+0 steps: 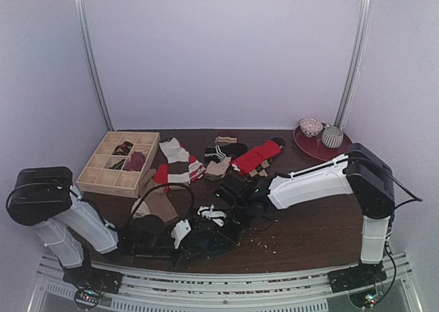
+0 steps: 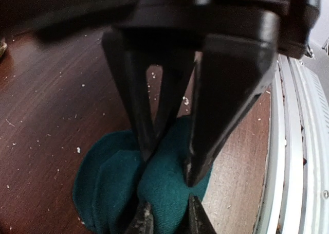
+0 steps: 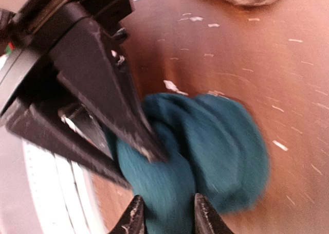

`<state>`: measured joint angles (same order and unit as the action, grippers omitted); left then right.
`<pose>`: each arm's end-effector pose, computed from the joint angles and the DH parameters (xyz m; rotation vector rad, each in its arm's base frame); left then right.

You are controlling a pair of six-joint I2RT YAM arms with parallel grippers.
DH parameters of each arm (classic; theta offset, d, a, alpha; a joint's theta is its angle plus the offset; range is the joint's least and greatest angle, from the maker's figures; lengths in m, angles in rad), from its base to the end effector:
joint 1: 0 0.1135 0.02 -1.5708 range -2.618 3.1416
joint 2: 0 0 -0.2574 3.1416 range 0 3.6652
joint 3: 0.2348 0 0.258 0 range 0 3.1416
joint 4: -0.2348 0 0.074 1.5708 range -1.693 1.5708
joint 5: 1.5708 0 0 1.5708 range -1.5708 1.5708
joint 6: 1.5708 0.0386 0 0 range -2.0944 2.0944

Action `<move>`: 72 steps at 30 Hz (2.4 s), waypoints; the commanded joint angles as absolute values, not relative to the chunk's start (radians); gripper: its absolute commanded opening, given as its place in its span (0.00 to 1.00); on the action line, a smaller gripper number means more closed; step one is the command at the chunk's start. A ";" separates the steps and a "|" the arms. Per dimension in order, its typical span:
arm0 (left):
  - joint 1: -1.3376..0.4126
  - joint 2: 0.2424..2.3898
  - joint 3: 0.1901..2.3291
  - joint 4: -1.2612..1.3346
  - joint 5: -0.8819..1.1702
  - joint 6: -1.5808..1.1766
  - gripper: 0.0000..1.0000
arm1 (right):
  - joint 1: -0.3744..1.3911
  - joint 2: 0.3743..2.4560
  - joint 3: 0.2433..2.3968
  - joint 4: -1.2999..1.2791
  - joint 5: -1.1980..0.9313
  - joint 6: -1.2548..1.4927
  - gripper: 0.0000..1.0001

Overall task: Roll the socks
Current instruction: Roll a pair of socks at the center of the board.

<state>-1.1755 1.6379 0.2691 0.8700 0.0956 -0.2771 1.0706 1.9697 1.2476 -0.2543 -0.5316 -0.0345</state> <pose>0.0910 -0.2276 0.0828 1.0209 1.9725 -0.9552 0.1785 0.3674 0.1410 -1.6053 2.1754 1.0458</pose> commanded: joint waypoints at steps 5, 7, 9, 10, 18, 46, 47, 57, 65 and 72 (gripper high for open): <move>-1.177 1.770 0.266 0.683 0.091 -0.396 0.00 | 1.098 1.541 0.996 -0.034 0.082 -0.061 0.84; -1.177 1.793 0.276 0.681 0.099 -0.399 0.00 | 1.122 1.432 0.914 0.055 0.225 -0.098 1.00; -1.175 1.807 0.283 0.680 0.110 -0.397 0.00 | 1.120 1.332 0.831 0.173 0.270 -0.080 1.00; -1.174 1.809 0.286 0.679 0.115 -0.396 0.00 | 1.117 1.284 0.775 0.263 0.277 -0.071 1.00; -1.161 1.811 0.279 0.684 0.129 -0.397 0.00 | 1.110 1.192 0.581 0.491 0.226 0.007 0.96; -1.145 1.833 0.282 0.688 0.160 -0.393 0.00 | 1.272 1.712 0.622 0.629 -0.072 -0.531 0.57; -1.144 1.834 0.283 0.689 0.165 -0.393 0.00 | 1.272 1.722 0.626 0.630 -0.065 -0.531 0.57; -1.143 1.841 0.285 0.692 0.181 -0.389 0.00 | 1.266 1.794 0.659 0.599 0.014 -0.520 0.47; -1.143 1.782 0.268 0.703 0.167 -0.371 0.00 | 1.250 1.812 0.720 0.388 -0.055 -0.419 0.13; -1.143 1.489 0.249 0.618 0.058 -0.288 0.44 | 1.197 1.836 0.862 0.086 -0.217 -0.299 0.10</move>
<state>-1.1416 1.6257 0.2829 0.8444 0.1322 -0.3500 1.2419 1.7905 0.8062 0.3817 -0.1101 -0.3912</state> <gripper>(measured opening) 0.349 0.136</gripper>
